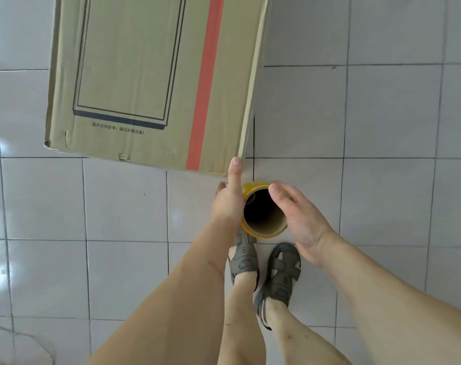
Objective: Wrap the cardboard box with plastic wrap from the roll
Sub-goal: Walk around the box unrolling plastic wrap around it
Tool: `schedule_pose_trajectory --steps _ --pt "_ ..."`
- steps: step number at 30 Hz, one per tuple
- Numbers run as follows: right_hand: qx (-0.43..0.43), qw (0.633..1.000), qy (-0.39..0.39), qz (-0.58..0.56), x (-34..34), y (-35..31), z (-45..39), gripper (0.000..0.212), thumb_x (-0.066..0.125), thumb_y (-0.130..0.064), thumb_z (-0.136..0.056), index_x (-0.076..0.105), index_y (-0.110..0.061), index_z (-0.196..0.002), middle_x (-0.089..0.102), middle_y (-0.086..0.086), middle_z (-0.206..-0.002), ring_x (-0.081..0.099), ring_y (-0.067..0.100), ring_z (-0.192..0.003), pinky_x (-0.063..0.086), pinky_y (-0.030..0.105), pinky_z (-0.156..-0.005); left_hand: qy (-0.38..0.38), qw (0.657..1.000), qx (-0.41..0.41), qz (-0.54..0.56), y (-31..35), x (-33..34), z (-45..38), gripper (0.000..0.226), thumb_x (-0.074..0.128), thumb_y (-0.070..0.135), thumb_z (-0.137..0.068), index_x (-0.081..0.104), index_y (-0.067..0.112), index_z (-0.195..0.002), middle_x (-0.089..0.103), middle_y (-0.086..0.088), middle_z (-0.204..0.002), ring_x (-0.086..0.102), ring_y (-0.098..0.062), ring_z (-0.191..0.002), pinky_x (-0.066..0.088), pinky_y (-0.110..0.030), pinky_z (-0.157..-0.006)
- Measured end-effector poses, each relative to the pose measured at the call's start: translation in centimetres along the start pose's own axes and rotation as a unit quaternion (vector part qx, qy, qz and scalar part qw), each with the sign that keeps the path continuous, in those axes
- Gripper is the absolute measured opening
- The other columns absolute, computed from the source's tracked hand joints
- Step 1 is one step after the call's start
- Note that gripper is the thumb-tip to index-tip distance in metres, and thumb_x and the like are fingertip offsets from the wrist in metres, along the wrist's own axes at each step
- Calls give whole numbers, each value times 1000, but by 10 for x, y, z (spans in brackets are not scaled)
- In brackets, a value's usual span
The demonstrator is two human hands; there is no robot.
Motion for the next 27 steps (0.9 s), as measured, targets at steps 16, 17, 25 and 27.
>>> schedule_pose_trajectory --steps 16,17,25,27 --pt "-33 986 -48 155 -17 -54 -20 50 72 -48 -82 57 -37 -128 63 -16 -120 58 -2 -108 46 18 -87 18 987 -17 159 -15 30 -29 161 54 118 -31 51 21 -159 72 -10 -143 70 -31 -131 52 -55 -116" --pt "-35 986 -61 153 -18 -57 -21 50 70 -50 -83 55 -38 -130 62 -18 -122 56 -4 -109 43 15 -85 12 984 -9 176 -15 33 -31 158 56 117 -32 56 19 -156 76 -11 -138 73 -32 -128 54 -55 -115" --pt "-74 969 -48 232 -33 -90 -42 47 67 -57 -83 62 -31 -121 66 -13 -111 61 1 -101 49 21 -83 -21 948 -5 319 -4 64 -17 139 46 113 -57 68 7 -143 81 -20 -126 77 -38 -120 54 -57 -115" --pt "-74 962 -54 257 -34 -94 -45 50 68 -58 -81 60 -31 -122 66 -11 -113 60 3 -101 51 26 -89 -25 936 -3 350 -2 72 -18 137 41 110 -64 69 1 -141 79 -23 -127 78 -40 -117 56 -57 -112"
Point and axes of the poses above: each hand's wrist, its own z-axis away from the middle knuckle, its own x-axis out of the palm, y = z × x, the point moved 7 cm from there along -z, towards the middle knuckle
